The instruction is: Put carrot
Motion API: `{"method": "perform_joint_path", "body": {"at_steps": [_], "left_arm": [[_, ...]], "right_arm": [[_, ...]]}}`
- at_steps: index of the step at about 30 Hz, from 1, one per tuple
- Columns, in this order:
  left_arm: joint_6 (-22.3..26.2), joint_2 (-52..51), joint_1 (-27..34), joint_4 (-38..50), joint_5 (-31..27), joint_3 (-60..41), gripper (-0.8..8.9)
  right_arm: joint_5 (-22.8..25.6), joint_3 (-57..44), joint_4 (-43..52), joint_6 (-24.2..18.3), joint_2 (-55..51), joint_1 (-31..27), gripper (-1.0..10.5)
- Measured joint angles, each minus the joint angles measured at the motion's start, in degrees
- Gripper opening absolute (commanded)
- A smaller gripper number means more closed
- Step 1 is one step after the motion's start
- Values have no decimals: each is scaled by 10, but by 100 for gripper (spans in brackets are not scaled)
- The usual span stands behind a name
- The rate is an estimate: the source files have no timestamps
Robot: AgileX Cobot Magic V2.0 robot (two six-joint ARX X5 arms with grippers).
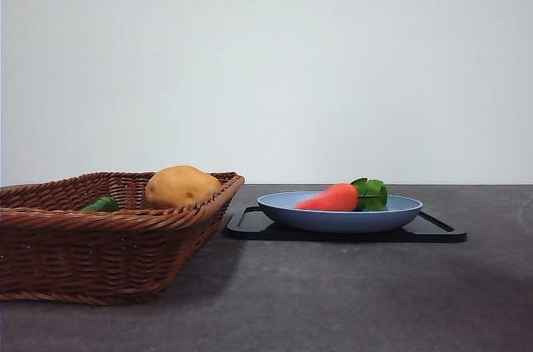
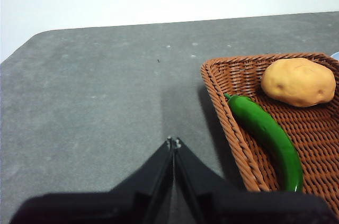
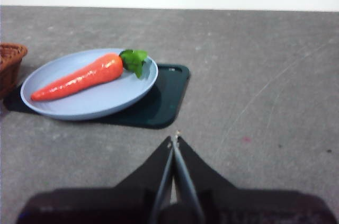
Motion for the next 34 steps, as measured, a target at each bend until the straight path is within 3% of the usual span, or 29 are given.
{"method": "perform_joint_path", "body": {"at_steps": [34], "left_arm": [[0, 0, 0, 0, 0, 0, 8]], "right_arm": [[0, -7, 9, 0, 0, 0, 4]]}}
